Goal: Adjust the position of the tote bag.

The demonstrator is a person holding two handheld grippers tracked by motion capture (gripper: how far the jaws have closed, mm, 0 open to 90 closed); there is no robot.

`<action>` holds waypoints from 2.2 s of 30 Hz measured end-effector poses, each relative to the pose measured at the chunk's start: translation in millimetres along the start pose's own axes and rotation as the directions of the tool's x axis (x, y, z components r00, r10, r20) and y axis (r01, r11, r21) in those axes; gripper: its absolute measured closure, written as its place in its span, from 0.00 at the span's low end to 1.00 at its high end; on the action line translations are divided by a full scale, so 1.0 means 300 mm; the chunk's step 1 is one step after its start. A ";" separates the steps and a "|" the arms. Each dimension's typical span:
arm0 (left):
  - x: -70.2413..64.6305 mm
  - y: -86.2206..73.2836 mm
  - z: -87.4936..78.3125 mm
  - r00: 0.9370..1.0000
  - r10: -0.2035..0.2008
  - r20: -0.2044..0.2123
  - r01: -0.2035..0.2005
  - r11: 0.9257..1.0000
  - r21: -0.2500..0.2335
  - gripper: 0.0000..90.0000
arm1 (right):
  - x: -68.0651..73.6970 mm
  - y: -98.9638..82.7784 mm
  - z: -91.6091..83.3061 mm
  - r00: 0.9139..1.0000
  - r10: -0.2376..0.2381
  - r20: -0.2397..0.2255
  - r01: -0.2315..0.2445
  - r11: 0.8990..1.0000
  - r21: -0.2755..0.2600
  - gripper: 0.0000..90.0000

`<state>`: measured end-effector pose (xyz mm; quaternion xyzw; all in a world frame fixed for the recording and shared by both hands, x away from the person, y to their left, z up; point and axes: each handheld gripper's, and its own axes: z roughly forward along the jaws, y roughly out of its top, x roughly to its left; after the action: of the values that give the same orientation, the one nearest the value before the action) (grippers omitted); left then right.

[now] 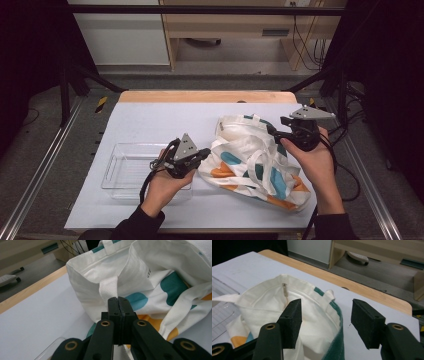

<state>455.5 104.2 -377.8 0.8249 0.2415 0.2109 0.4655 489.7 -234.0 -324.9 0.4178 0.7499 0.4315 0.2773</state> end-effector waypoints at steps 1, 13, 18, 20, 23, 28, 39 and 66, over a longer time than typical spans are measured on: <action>0.000 -0.001 -0.002 1.000 0.002 0.001 -0.002 1.000 0.000 1.00 | -0.002 -0.008 0.001 1.000 0.010 0.001 -0.010 1.000 0.005 0.47; -0.012 -0.023 -0.020 1.000 0.006 0.015 -0.006 1.000 0.022 0.99 | -0.016 -0.101 0.097 0.999 0.042 0.017 -0.044 0.987 0.158 0.49; -0.019 -0.030 -0.030 1.000 0.011 0.014 -0.012 0.999 0.032 0.99 | -0.006 -0.118 0.091 1.000 0.016 0.016 -0.018 0.988 0.155 0.74; -0.021 -0.033 -0.031 1.000 0.011 0.015 -0.012 0.999 0.035 0.99 | 0.001 -0.120 0.077 1.000 -0.001 0.008 0.000 0.990 0.144 0.83; -0.025 -0.040 -0.030 1.000 0.012 0.016 -0.013 0.999 0.047 0.99 | 0.009 -0.127 0.045 1.000 -0.013 -0.009 0.014 0.993 0.115 0.94; -0.026 -0.039 -0.036 1.000 0.008 0.012 -0.009 0.999 0.036 0.94 | 0.028 -0.141 0.001 0.998 -0.019 -0.066 0.025 0.996 0.080 0.96; -0.059 0.037 -0.002 0.998 0.050 0.038 -0.049 0.999 -0.022 0.62 | 0.089 -0.129 -0.046 0.990 -0.061 -0.130 0.071 0.995 0.072 0.96; -0.138 0.060 0.145 0.987 0.098 0.123 -0.103 0.994 0.032 0.94 | 0.123 -0.141 -0.031 0.976 -0.068 -0.208 0.085 0.994 0.075 0.96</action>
<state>451.0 42.4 -388.0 0.8561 0.1748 0.1789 0.4522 447.7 -217.8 -359.8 0.3533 0.8074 0.4294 0.1973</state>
